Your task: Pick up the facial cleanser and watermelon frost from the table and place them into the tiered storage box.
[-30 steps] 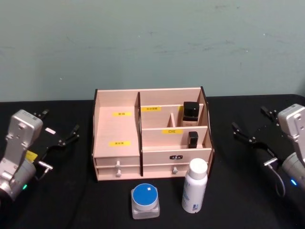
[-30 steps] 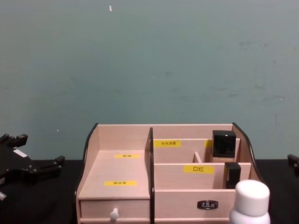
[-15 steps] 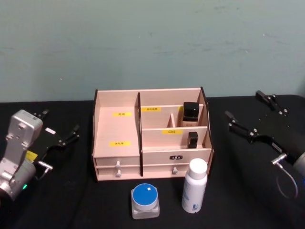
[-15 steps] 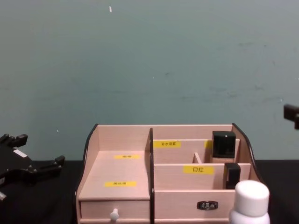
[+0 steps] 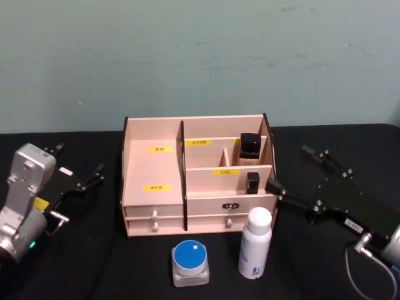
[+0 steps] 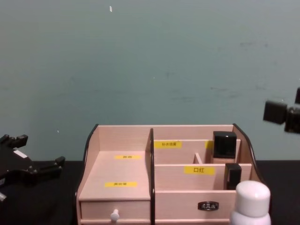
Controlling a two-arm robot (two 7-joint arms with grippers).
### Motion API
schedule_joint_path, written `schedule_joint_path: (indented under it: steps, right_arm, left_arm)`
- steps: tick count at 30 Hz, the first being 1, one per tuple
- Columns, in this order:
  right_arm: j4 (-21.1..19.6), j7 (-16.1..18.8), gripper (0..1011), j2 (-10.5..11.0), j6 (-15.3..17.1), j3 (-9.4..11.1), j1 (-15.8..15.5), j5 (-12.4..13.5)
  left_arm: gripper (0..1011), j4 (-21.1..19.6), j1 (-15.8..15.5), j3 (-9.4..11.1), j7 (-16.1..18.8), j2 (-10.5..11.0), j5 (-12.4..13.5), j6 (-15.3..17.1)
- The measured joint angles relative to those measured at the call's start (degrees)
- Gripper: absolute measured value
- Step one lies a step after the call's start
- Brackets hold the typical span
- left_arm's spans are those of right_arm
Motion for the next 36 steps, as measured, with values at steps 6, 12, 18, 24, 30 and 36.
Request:
schedule_joint_path:
  steps: [6, 12, 18, 24, 30, 36]
  right_arm:
    - [-0.5, 1.7, 1002, 0.2, 2.5, -0.3, -1.1, 0.8]
    - [0.3, 2.6, 1002, -0.4, 4.5, -1.2, -1.7, 0.3]
    - [1.7, 3.4, 1002, -1.5, 5.9, -2.3, -1.6, -0.8]
    - [3.2, 4.2, 1002, -2.7, 6.9, -2.9, -1.1, -1.7]
    - [4.9, 4.7, 1002, -3.9, 7.5, -3.3, -0.6, -2.8]
    - [6.4, 5.3, 1002, -5.0, 7.7, -3.2, -0.1, -3.9]
  left_arm:
    - [1010, 0.0, 0.0, 0.0, 0.0, 0.0, 0.0, 0.0]
    - [1010, 0.0, 0.0, 0.0, 0.0, 0.0, 0.0, 0.0]
    - [1010, 0.0, 0.0, 0.0, 0.0, 0.0, 0.0, 0.0]
    - [1010, 0.0, 0.0, 0.0, 0.0, 0.0, 0.0, 0.0]
    - [1010, 0.0, 0.0, 0.0, 0.0, 0.0, 0.0, 0.0]
    - [1010, 0.0, 0.0, 0.0, 0.0, 0.0, 0.0, 0.0]
